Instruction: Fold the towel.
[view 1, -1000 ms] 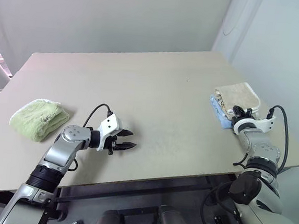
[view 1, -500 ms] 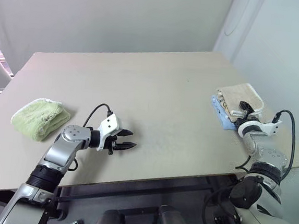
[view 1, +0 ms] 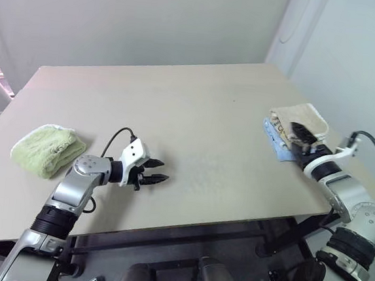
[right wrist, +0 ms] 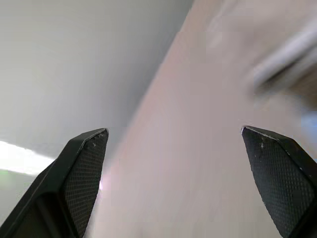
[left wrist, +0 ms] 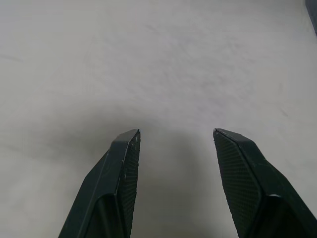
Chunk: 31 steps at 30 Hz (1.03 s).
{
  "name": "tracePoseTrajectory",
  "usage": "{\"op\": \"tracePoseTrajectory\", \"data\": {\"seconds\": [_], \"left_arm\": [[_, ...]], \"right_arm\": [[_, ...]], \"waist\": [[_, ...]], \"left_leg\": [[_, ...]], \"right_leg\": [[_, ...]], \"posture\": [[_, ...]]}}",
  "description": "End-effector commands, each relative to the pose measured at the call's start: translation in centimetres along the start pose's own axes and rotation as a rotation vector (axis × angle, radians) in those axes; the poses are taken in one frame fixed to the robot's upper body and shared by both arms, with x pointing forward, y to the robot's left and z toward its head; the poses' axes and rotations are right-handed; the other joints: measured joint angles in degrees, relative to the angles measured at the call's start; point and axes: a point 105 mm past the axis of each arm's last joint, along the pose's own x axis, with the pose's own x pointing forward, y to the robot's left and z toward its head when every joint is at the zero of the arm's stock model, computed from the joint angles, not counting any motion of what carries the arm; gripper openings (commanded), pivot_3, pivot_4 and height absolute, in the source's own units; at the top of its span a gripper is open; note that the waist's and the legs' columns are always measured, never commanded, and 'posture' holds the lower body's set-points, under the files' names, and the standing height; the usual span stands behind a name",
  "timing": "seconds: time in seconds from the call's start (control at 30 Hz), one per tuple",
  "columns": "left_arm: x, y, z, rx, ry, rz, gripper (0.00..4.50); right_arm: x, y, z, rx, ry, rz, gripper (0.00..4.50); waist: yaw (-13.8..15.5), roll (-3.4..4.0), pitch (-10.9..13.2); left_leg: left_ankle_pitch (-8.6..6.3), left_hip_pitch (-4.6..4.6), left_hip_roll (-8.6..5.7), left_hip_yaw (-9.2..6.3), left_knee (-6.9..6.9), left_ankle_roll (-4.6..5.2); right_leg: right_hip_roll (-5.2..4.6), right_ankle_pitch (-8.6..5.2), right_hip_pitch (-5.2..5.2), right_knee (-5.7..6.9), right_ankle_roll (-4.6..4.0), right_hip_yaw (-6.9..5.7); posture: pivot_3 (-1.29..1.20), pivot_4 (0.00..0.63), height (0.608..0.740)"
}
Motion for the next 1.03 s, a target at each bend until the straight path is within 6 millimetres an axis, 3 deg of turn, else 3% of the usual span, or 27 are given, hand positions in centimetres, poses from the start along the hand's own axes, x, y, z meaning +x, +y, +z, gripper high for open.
{"op": "tracePoseTrajectory", "data": {"seconds": [0.03, 0.17, 0.27, 0.4, 0.53, 0.67, 0.83, 1.03], "left_arm": [[-1.1, 0.8, 1.0, 0.046, -0.011, 0.038, 2.47], [-1.6, 1.1, 1.5, 0.030, -0.034, 0.061, 2.47], [-2.7, 1.1, 2.0, 0.026, -0.073, 0.078, 2.47], [-3.9, 1.0, 2.1, 0.043, -0.090, 0.122, 2.47], [-4.5, 1.1, 1.9, 0.033, -0.093, 0.129, 2.47], [-5.5, 1.9, 2.7, 0.033, -0.134, 0.191, 2.47], [-7.9, 3.0, 1.9, 0.009, -0.118, 0.254, 2.47], [-8.6, 3.0, 1.3, -0.003, -0.103, 0.294, 2.47]], "right_arm": [[0.2, 4.7, -0.8, -0.145, 0.119, 0.181, 4.48], [0.5, 5.9, -2.0, -0.327, 0.248, 0.224, 4.48], [2.2, 5.9, -2.4, -0.697, 0.117, 0.281, 4.48], [2.0, 2.6, -6.5, -1.002, 0.299, 0.356, 4.48], [1.4, 1.9, -7.7, -0.951, 0.351, 0.453, 4.48], [2.2, 3.0, -7.7, -0.938, 0.295, 0.511, 4.48], [2.3, 4.3, -10.2, -0.983, 0.346, 0.627, 4.48], [2.5, 3.1, -9.5, -0.983, 0.366, 0.610, 4.48]], "waist": [[0.2, -0.01, 0.0], [1.3, -0.04, 0.0], [1.6, -0.08, 0.0], [1.9, -0.09, 0.0], [2.1, -0.14, 0.0], [2.0, -0.33, 0.1], [1.7, -0.37, 0.1], [1.9, -0.41, 0.1]], "left_leg": [[0.00, 0.01, 0.00, 0.02, 0.01, 0.00], [0.00, -0.06, -0.01, 0.08, 0.03, 0.00], [0.00, -0.16, -0.09, 0.22, -0.07, 0.00], [-0.02, -0.18, -0.09, 0.23, -0.21, 0.02], [-0.02, -0.22, -0.14, 0.32, -0.10, 0.02], [-0.02, -0.09, -0.10, 0.38, 0.04, 0.02], [-0.01, -0.02, -0.08, 0.37, 0.03, 0.02], [-0.01, -0.08, -0.10, 0.46, 0.03, 0.02]], "right_leg": [[0.01, 0.00, 0.00, 0.00, 0.00, -0.02], [-0.02, 0.00, 0.00, -0.07, 0.00, -0.08], [-0.02, 0.00, -0.15, -0.20, 0.00, -0.05], [0.00, -0.01, -0.17, -0.34, 0.03, -0.07], [-0.06, 0.00, -0.16, -0.34, 0.06, -0.03], [-0.04, 0.02, -0.11, -0.19, 0.07, -0.01], [0.00, 0.00, -0.17, 0.03, 0.04, -0.03], [-0.10, 0.01, -0.21, 0.02, 0.05, 0.02]], "posture": [[0.00, 0.000, 0.729], [0.00, 0.000, 0.729], [0.00, 0.000, 0.729], [0.00, 0.000, 0.729], [0.00, 0.000, 0.729], [0.00, 0.000, 0.729], [0.00, 0.000, 0.729], [0.00, 0.000, 0.729]]}}
